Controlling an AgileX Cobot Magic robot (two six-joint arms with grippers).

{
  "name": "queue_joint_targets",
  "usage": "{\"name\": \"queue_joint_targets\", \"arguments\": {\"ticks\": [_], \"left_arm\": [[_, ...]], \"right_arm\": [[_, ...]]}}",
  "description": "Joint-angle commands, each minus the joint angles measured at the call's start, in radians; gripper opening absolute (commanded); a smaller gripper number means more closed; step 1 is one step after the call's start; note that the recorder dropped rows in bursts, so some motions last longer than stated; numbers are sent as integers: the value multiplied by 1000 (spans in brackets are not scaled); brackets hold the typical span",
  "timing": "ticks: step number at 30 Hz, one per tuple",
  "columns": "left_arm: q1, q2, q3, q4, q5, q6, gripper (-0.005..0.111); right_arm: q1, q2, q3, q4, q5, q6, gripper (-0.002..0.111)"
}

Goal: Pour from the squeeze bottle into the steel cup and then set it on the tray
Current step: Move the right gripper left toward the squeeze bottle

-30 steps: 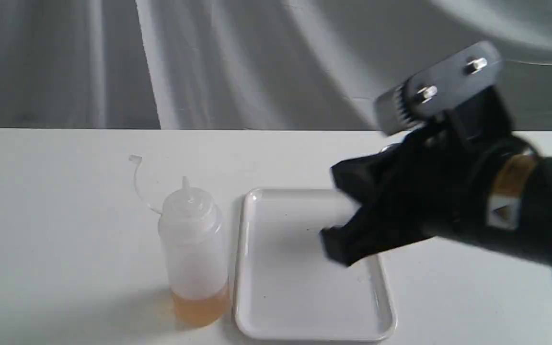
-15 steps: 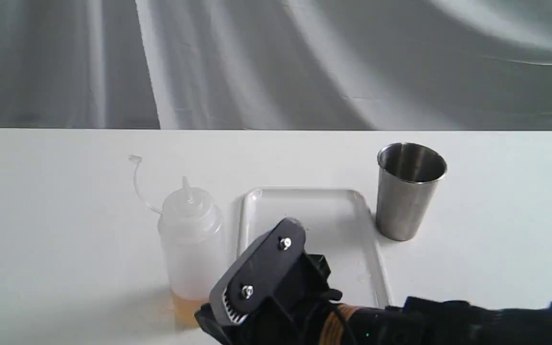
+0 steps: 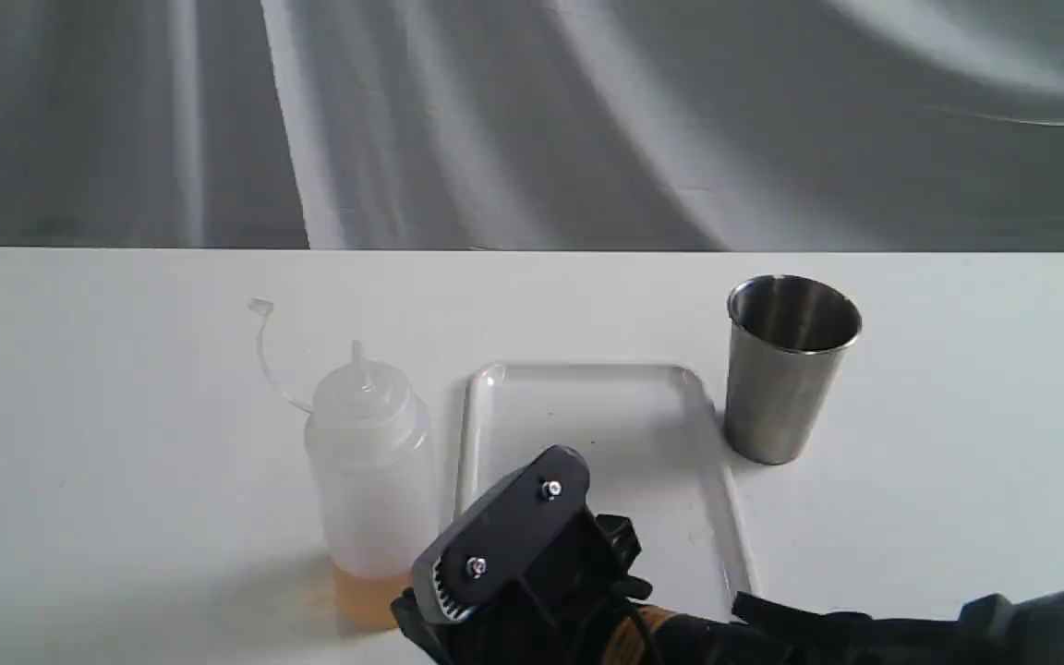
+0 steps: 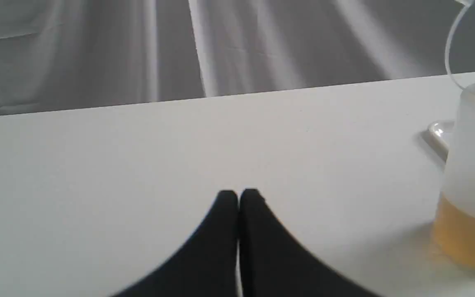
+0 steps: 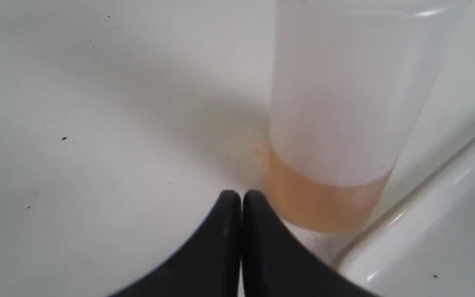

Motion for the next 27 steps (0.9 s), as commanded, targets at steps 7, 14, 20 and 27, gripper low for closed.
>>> {"name": "queue_joint_targets", "arguments": {"ticks": [7,14,20,27], "left_arm": [[2,-3,4,-1,-7,-5,0],[2,-3,4,-1,-7,-5,0],[2,-3,4,-1,-7,-5,0],[2,-3,4,-1,-7,-2,0]], "right_arm": [[2,-2,4,96,-20,-119,0],[2,-2,4,101,-26,-119,3],[-2,28,4,107,-26,-119,39],[-2,45,4,115,-41,-123,92]]}}
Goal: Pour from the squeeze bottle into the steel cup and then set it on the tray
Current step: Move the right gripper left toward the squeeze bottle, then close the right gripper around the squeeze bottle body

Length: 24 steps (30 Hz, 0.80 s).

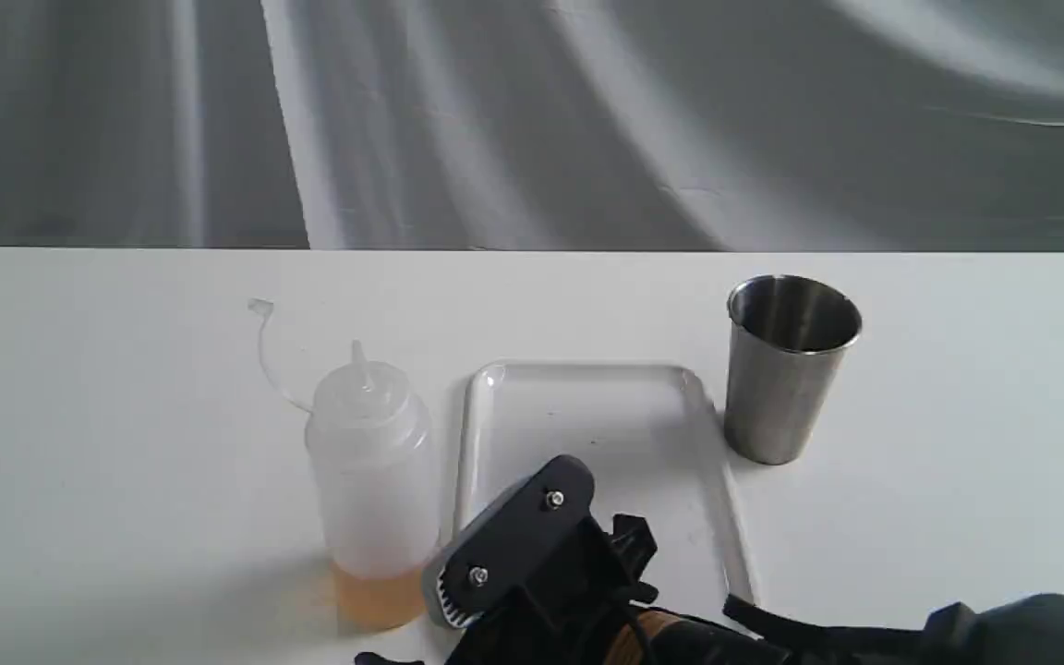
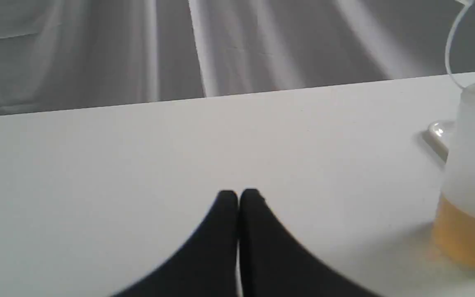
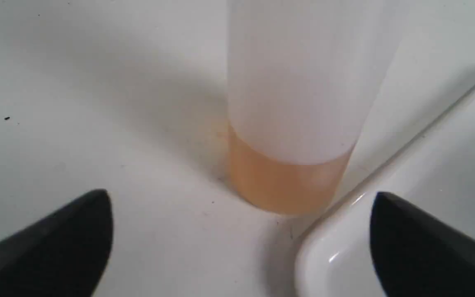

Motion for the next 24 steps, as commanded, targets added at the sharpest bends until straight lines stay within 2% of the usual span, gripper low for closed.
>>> {"name": "queue_joint_targets", "arguments": {"ticks": [1,5,24], "left_arm": [[2,-3,4,-1,-7,-2,0],[2,-3,4,-1,-7,-2,0],[2,-3,4,-1,-7,-2,0]], "right_arm": [[-2,3,4,13,-30,-17,92],[-4,14,-7,13,-43,-36,92],[-73,198,-305,17,37,-13,92]]}}
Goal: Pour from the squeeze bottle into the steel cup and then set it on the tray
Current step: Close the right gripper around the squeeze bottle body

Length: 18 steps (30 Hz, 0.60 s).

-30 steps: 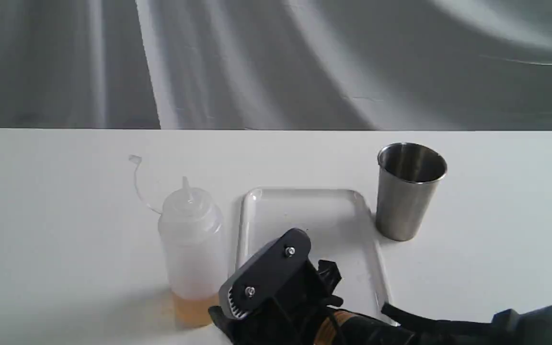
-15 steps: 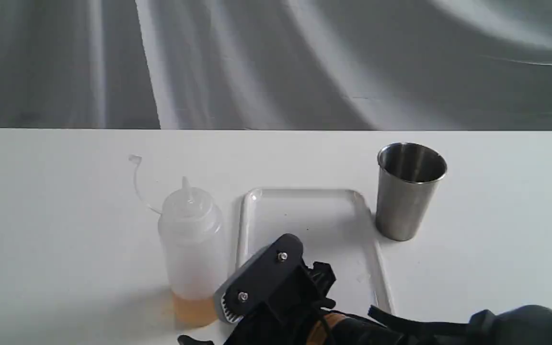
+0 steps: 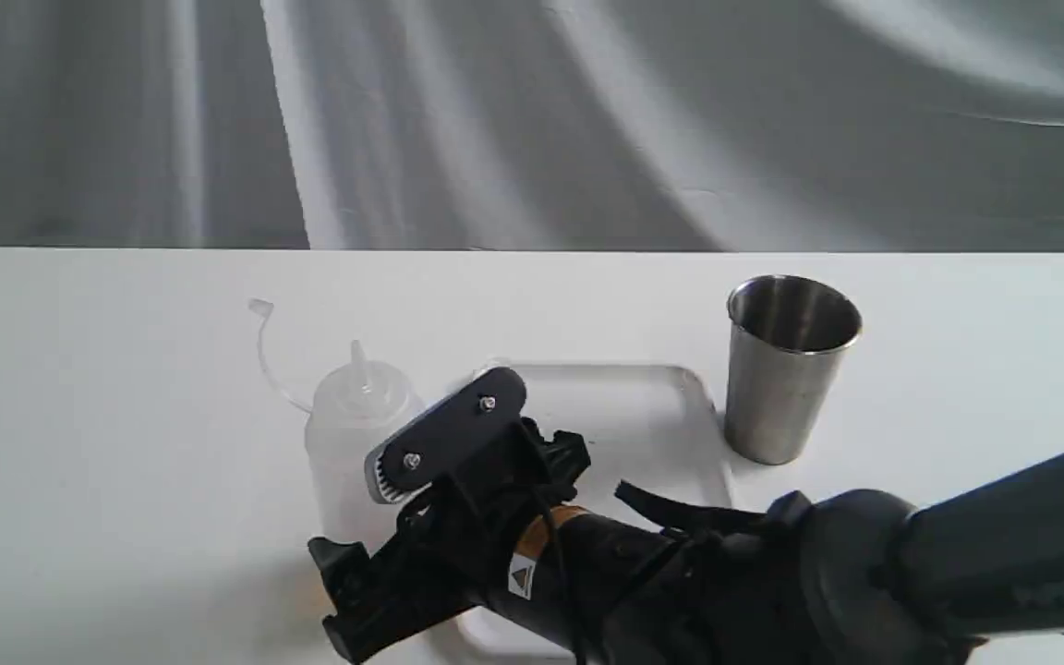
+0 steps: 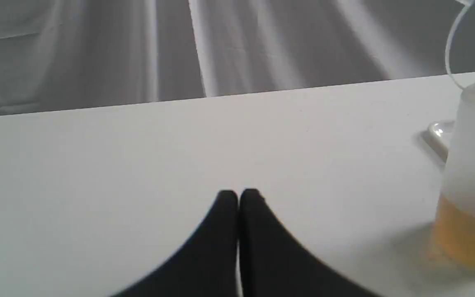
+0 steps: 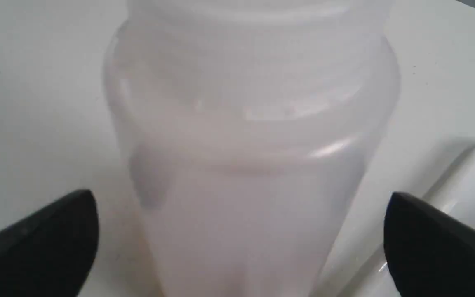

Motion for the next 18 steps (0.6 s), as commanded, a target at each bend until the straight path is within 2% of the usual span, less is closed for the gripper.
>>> {"name": "queue_joint_targets", "arguments": {"ticks": [1,9,18], "left_arm": [[2,-3,4,-1,-7,-2,0],[2,-3,4,-1,-7,-5,0],[2,-3,4,-1,-7,-5,0]], "right_arm": [[-11,39,-62,5,21,10,92],[-11,83,-162,-18,53,37,92],[-8,92,-164,-20,65,37,92]]}}
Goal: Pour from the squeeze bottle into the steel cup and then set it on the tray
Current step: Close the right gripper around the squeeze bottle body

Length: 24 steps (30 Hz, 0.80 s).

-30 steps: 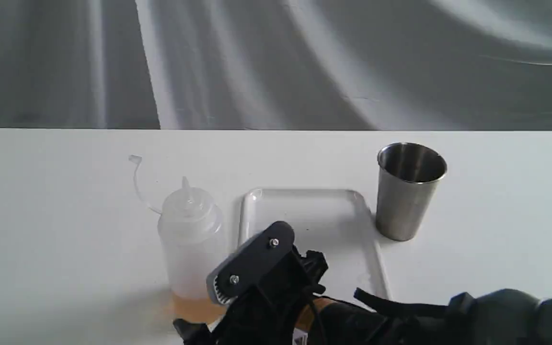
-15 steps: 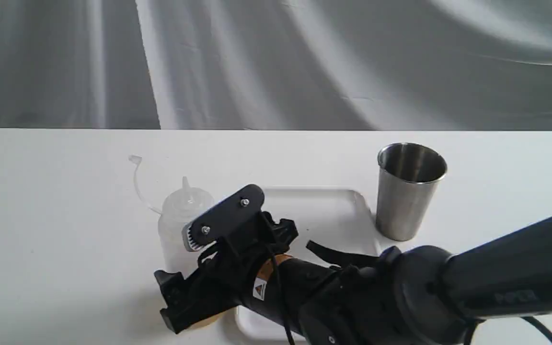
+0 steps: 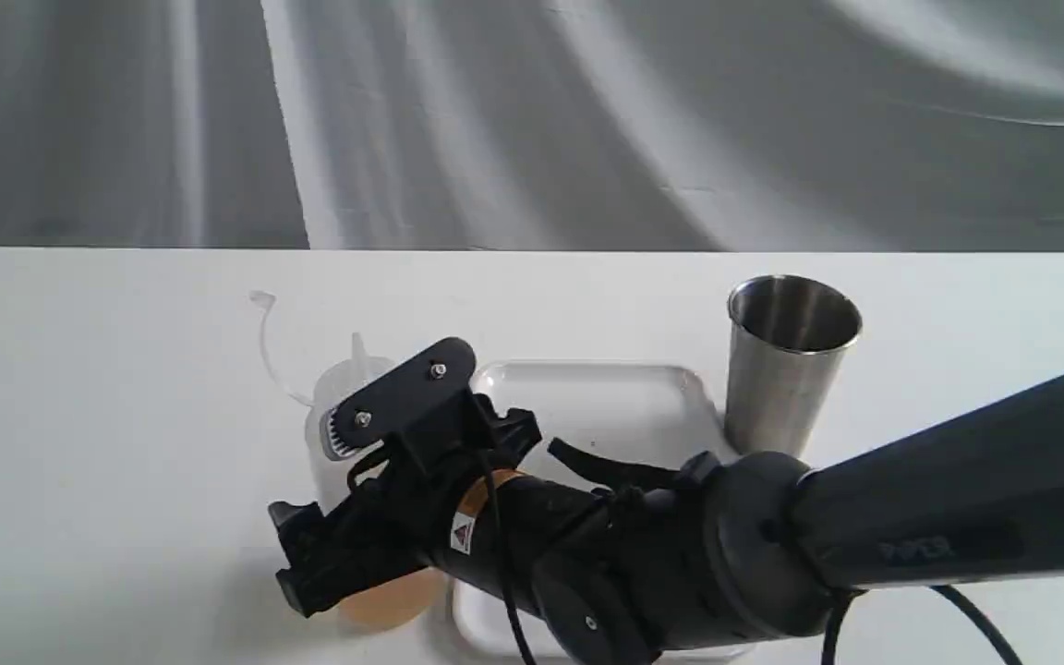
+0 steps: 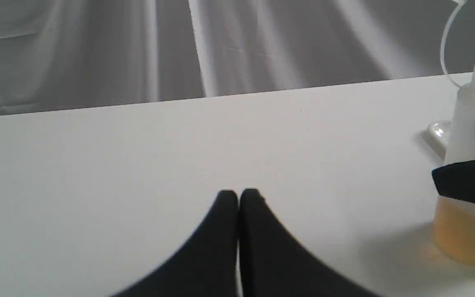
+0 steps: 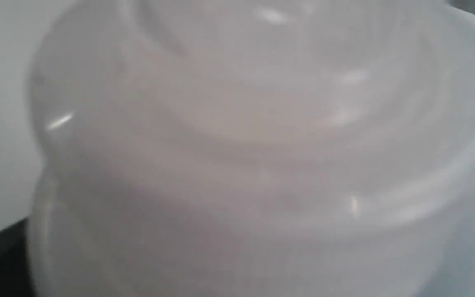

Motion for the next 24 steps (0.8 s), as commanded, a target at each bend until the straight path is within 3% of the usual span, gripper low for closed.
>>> {"name": "queue_joint_targets", "arguments": {"ticks": [1,6,18,24], "left_arm": [[2,-3,4,-1,-7,-5,0],[2,-3,4,-1,-7,-2,0],[2,-3,4,-1,-7,-5,0],[2,-3,4,-1,-7,-5,0]], "right_arm": [[1,1,-7,-11,6,3,92],[0,1,-7,-16,6,3,88],[1,1,-7,-56,8,12,36],[1,-3,-7,-56,8,13,19]]}}
